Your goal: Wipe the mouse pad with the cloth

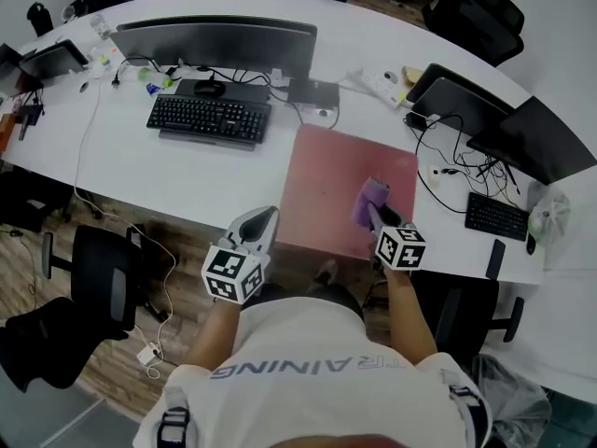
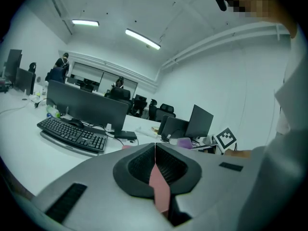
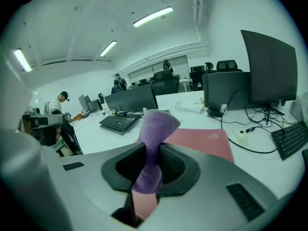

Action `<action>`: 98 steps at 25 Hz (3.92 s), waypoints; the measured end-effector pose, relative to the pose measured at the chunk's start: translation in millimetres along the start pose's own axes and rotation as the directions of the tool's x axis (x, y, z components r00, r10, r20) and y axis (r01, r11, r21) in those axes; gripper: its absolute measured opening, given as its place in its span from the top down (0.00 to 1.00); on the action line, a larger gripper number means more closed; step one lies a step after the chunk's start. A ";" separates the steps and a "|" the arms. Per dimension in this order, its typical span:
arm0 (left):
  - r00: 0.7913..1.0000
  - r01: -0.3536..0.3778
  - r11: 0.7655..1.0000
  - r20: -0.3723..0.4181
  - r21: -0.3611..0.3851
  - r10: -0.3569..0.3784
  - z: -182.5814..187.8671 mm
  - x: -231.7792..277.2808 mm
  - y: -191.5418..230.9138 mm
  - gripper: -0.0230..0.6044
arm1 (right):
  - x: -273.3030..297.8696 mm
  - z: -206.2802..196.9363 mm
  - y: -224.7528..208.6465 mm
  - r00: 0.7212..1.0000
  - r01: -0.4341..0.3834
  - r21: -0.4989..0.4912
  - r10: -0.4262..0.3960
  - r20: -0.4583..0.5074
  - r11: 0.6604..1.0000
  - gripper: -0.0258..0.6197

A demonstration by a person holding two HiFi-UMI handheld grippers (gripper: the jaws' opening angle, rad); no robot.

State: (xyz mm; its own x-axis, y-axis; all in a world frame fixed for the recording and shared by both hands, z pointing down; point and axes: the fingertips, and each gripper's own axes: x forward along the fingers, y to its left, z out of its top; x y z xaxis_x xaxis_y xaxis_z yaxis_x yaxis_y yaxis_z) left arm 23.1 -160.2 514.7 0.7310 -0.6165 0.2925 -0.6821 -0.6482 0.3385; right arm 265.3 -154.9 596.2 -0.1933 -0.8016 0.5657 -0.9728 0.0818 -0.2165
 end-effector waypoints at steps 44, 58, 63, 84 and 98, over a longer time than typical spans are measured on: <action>0.990 -0.133 0.987 -0.063 -0.090 0.127 -44.1 -69.2 32.6 0.91 | 120.8 -152.2 121.5 0.920 -0.162 -0.143 0.097 -0.379 0.976 0.82; 0.996 -0.062 0.997 -0.070 -0.050 0.059 -48.2 -1.4 -67.3 0.91 | 58.0 -165.1 6.5 0.930 -0.101 -0.106 0.056 -0.363 0.989 0.82; 0.998 -0.036 0.999 -0.061 -0.032 0.034 -47.7 25.4 -95.8 0.91 | 31.0 -169.2 -39.7 0.934 -0.062 -0.100 0.022 -0.356 0.993 0.82; 0.992 0.125 0.991 -0.035 0.042 -0.123 -34.1 83.5 -189.7 0.91 | -70.6 -199.6 -189.0 0.922 0.208 -0.029 -0.205 -0.327 0.978 0.82; 0.989 0.109 0.972 0.078 0.208 -0.127 42.4 38.5 -148.8 0.91 | -103.4 -55.1 -120.3 0.978 0.208 0.004 -0.208 0.003 0.978 0.82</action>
State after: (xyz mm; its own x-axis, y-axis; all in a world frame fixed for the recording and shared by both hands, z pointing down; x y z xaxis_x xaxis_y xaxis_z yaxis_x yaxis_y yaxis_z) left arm 151.9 -106.4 437.7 0.8082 -0.5621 0.1760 -0.5876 -0.7900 0.1750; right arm 395.3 -49.2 607.6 0.0136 -0.8029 0.5960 -0.9913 -0.0888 -0.0970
